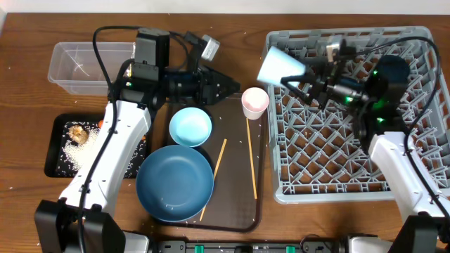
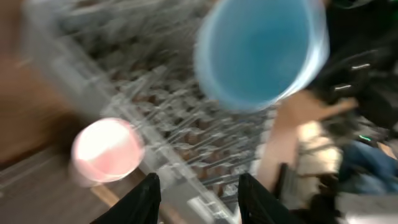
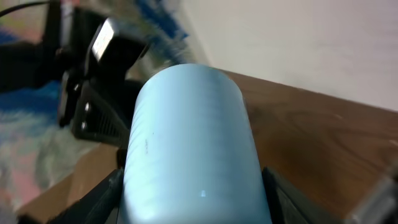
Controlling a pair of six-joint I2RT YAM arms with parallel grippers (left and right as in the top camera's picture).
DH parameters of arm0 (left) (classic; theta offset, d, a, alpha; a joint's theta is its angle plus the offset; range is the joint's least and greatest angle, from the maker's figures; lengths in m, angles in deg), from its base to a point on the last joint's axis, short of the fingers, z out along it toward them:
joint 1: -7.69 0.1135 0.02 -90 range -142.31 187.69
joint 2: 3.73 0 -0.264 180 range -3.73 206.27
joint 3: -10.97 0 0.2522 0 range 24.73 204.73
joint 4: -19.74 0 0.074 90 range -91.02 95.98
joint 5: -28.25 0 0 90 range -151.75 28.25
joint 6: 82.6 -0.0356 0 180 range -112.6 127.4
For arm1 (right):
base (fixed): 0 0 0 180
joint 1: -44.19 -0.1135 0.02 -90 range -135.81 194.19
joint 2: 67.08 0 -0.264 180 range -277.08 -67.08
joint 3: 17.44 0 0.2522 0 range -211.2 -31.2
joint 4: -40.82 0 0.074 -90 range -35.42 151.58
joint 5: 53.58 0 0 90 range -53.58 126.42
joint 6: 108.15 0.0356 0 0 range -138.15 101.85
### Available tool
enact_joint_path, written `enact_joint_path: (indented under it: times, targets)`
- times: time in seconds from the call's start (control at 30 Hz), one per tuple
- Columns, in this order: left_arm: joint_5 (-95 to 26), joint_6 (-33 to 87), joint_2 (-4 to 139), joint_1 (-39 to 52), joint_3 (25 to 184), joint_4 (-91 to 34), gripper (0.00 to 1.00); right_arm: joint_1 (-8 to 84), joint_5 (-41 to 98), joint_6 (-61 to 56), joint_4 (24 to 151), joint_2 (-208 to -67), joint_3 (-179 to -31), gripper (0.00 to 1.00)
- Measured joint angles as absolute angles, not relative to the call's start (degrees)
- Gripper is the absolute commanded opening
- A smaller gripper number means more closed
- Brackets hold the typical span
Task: Sort waste into correct bins and load items into the dishwasher rack
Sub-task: 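Carry the blue cup with the right gripper and place it in the rack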
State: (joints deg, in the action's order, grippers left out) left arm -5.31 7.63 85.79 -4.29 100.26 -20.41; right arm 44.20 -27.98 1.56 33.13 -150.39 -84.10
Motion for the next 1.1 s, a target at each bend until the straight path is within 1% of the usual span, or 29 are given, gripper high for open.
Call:
enact_joint_path:
  times: [0.1, 0.23, 0.33, 0.57, 0.63, 0.8, 1.0, 1.1]
  targets:
    - [-11.58, 7.63, 85.81, -4.29, 100.26, -22.6, 0.41, 44.88, -24.7, 2.61, 34.24, -150.39, -84.1, 0.44]
    - [-17.96, 7.61, 85.81, -4.32, 100.26, -24.37, 0.41, 44.86, -20.02, 3.41, 37.26, -150.39, -84.15, 0.48]
    - [-21.72, 7.61, 85.81, -4.32, 100.26, -24.76, 0.41, 44.86, -17.14, 3.17, 40.56, -150.46, -84.41, 0.49]
    - [-28.39, 7.61, 85.81, -4.32, 99.91, -24.89, 0.41, 44.64, -8.13, -0.35, 56.84, -150.67, -90.05, 0.49]
    - [-29.61, 7.59, 85.81, -4.32, 99.41, -24.87, 0.41, 43.94, -3.3, -2.14, 63.49, -150.74, -93.46, 0.5]
    - [-31.51, 7.61, 86.1, -4.32, 98.42, -25.04, 0.41, 39.44, 10.68, -6.25, 73.91, -150.74, -101.28, 0.5]
    - [-32.19, 7.59, 87.63, -4.32, 98.4, -25.02, 0.41, 33.25, 28.8, -9.15, 76.25, -150.72, -105.42, 0.5]
    - [-32.19, 7.61, 88.78, -4.32, 98.4, -25.07, 0.41, 31.88, 34.01, -9.83, 76.47, -151.24, -105.42, 0.5]
